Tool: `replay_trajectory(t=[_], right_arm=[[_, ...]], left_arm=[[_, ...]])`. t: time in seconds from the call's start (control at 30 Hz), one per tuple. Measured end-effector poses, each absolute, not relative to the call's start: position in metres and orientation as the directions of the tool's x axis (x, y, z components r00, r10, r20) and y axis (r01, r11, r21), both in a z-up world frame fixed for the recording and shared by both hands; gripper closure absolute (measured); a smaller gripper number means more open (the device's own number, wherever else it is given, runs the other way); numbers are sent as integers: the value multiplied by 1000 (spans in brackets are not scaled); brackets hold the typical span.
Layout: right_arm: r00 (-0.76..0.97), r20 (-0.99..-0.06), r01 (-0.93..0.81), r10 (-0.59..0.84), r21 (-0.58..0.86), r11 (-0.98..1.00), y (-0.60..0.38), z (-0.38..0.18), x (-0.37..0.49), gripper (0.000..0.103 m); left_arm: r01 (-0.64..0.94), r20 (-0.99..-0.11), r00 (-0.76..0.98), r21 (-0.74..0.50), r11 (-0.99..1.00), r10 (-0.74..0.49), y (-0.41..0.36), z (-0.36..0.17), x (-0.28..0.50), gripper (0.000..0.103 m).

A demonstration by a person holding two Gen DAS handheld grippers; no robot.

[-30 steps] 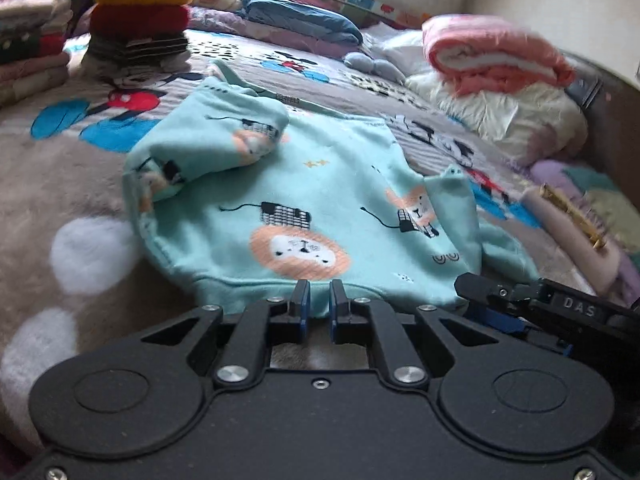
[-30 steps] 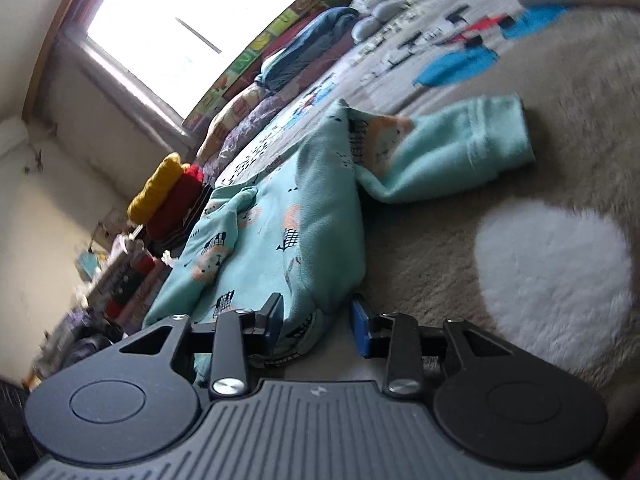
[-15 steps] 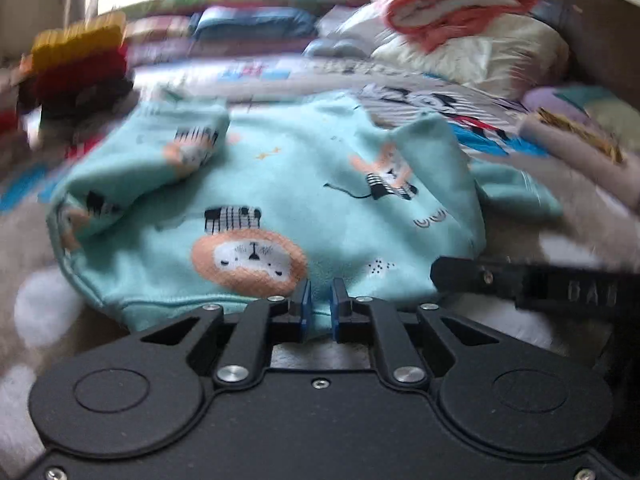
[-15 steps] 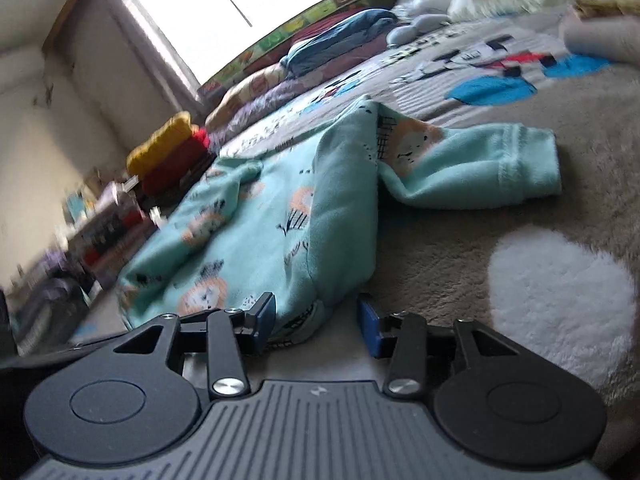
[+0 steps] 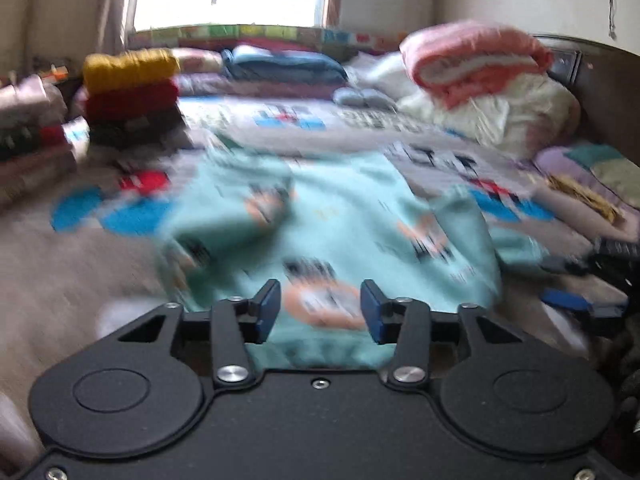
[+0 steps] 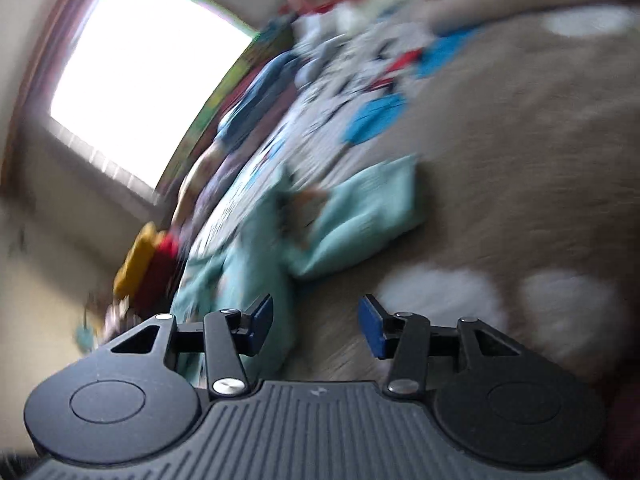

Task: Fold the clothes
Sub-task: 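Spread the sweatshirt flat on the bed with both grippers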

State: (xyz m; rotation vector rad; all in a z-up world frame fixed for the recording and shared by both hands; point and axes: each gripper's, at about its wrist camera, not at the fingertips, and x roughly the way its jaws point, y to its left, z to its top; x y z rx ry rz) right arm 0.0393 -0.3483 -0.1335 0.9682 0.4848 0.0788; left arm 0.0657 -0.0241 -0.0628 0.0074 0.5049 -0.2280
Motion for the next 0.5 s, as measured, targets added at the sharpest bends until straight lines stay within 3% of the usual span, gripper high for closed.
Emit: replay_trajectory(t=[0.23, 0.5], right_arm=[[917, -359, 216, 174, 814, 538, -373, -137, 51, 54], [927, -349, 226, 133, 807, 545, -387, -140, 73, 52]], left_arm=[[185, -478, 867, 42, 982, -142, -7, -37, 120, 46], [202, -542, 813, -81, 976, -213, 22, -18, 219, 46]])
